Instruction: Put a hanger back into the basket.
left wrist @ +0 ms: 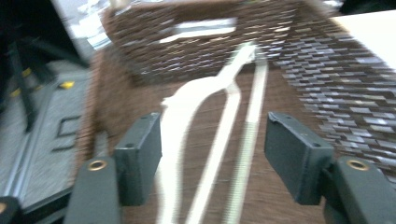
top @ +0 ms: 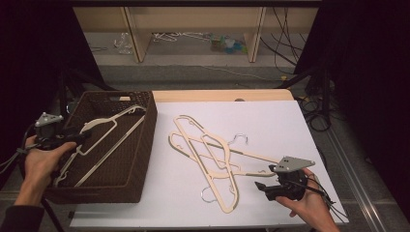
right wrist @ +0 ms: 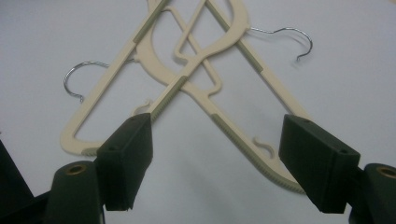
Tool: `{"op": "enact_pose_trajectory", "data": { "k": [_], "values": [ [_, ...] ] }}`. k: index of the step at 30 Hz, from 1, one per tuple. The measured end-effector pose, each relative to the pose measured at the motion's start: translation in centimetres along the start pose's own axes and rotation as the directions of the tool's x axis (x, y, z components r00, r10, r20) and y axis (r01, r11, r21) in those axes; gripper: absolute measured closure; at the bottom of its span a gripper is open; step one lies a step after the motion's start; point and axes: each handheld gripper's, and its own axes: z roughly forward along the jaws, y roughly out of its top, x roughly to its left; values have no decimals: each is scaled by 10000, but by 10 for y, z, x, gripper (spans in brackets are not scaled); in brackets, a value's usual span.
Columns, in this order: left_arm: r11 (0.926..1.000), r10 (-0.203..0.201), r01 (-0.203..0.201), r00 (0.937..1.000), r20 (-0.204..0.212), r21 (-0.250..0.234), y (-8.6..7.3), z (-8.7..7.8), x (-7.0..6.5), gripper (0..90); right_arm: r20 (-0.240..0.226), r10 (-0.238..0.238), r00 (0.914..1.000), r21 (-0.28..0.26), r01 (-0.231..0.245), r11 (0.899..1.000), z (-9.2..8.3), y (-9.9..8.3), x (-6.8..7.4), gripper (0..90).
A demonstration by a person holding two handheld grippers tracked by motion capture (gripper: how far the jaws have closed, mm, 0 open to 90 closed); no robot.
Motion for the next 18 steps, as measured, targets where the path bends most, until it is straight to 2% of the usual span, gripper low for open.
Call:
{"op": "enact_pose_trajectory", "data": {
  "k": [1, 3, 4, 5, 7, 8, 9, 10, 11, 13, 14, 15, 16, 17, 18],
  "values": [
    [9998, 166, -164, 9992, 364, -63, 1, -5, -12, 338, -18, 3, 10000, -11, -3, 10000, 0, 0, 0, 271],
    [9995, 212, -190, 9959, 874, -266, 1, -11, -32, 301, -88, 27, 10000, 35, -27, 10000, 2, 0, 1, 271],
    [9987, 380, -336, 9918, 1222, -380, -1, -14, -43, 293, -118, 71, 9999, 6, -71, 10000, 3, 0, 2, 271],
    [9973, 673, -616, 9850, 1590, -406, -3, -16, -54, 290, -170, 50, 9998, 17, -50, 10000, 3, -1, 3, 271],
    [9966, 668, -543, 9729, 2213, -618, -7, -20, -76, 262, -242, 93, 9997, 14, -92, 10000, 5, -1, 4, 271],
    [9956, 759, -592, 9636, 2562, -724, -9, -23, -86, 261, -217, 134, 9997, 29, -133, 9999, 5, -1, 5, 271],
    [9906, 1175, -917, 9507, 2872, -1018, -10, -25, -94, 260, -275, 67, 9996, 32, -66, 10000, 6, -1, 5, 271],
    [9914, 1011, -719, 9508, 2928, -1090, -12, -28, -106, 260, -250, 167, 9995, 1, -167, 9999, 6, -1, 6, 271],
    [9880, 1363, -1073, 9438, 3011, -1109, -13, -31, -114, 258, -321, 208, 9993, 7, -208, 9998, 7, -1, 6, 270],
    [9839, 1616, -1261, 9310, 3273, -1270, -17, -34, -132, 252, -319, 478, 9983, 11, -478, 9989, 9, -2, 7, 271],
    [9796, 1826, -1393, 9180, 3520, -1449, -20, -34, -142, 252, -388, 381, 9985, 14, -381, 9993, 10, -3, 7, 271],
    [9749, 2038, -1543, 9086, 3646, -1604, -21, -34, -147, 251, -400, 546, 9977, 67, -544, 9985, 11, -3, 8, 271],
    [9761, 1967, -1461, 9084, 3689, -1607, -25, -35, -154, 251, -416, 539, 9977, 78, -536, 9985, 11, -4, 8, 271],
    [9744, 2061, -1538, 9025, 3782, -1639, -27, -35, -160, 250, -451, 465, 9979, 74, -462, 9989, 13, -4, 8, 271],
    [9776, 1914, -1387, 8992, 3935, -1584, -31, -35, -167, 244, -459, 562, 9974, 115, -558, 9984, 13, -4, 8, 271]
  ]
}}
